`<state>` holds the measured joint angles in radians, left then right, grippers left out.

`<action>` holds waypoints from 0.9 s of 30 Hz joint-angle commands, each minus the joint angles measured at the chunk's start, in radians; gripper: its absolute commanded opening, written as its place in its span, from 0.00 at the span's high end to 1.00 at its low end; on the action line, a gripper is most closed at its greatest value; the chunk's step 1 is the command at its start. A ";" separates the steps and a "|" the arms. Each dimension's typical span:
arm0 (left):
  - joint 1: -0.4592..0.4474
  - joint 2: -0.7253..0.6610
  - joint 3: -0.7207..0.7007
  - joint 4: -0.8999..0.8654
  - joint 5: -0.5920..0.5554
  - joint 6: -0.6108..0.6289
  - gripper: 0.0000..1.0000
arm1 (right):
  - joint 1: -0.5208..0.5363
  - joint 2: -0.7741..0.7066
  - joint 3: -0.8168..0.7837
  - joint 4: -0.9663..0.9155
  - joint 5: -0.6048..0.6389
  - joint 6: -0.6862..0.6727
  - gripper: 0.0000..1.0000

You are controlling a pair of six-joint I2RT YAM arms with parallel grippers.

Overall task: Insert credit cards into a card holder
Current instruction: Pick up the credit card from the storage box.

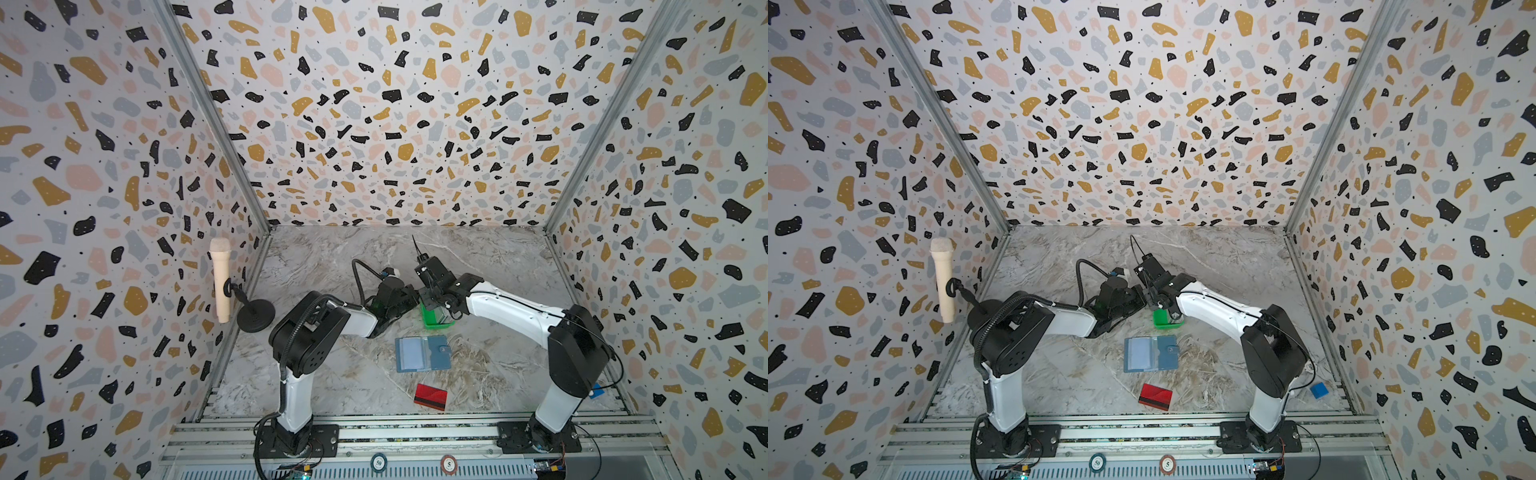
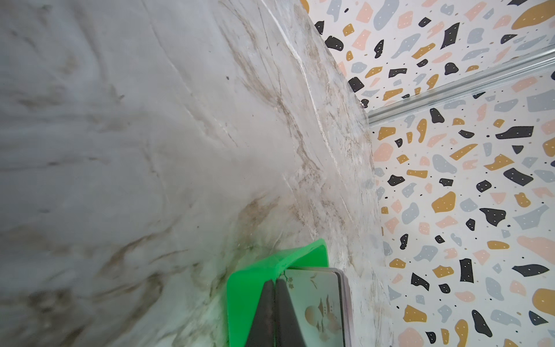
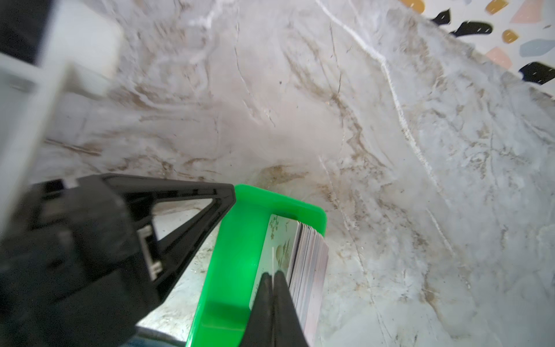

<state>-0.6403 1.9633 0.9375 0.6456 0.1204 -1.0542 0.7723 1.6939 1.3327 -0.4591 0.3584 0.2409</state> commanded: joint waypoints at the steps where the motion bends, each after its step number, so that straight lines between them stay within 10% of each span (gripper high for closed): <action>1: 0.011 0.018 0.039 -0.036 0.021 0.055 1.00 | -0.004 -0.108 0.031 -0.004 -0.013 0.000 1.00; 8: 0.018 -0.043 0.048 -0.052 0.055 0.092 0.74 | -0.003 -0.275 -0.072 0.022 -0.122 0.020 1.00; 27: -0.015 -0.721 -0.520 0.401 0.337 0.066 0.55 | -0.104 -0.626 -0.379 0.293 -0.809 0.000 1.00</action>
<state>-0.6388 1.2942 0.4877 0.8917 0.3809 -0.9737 0.6785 1.1172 0.9600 -0.2592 -0.2691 0.2501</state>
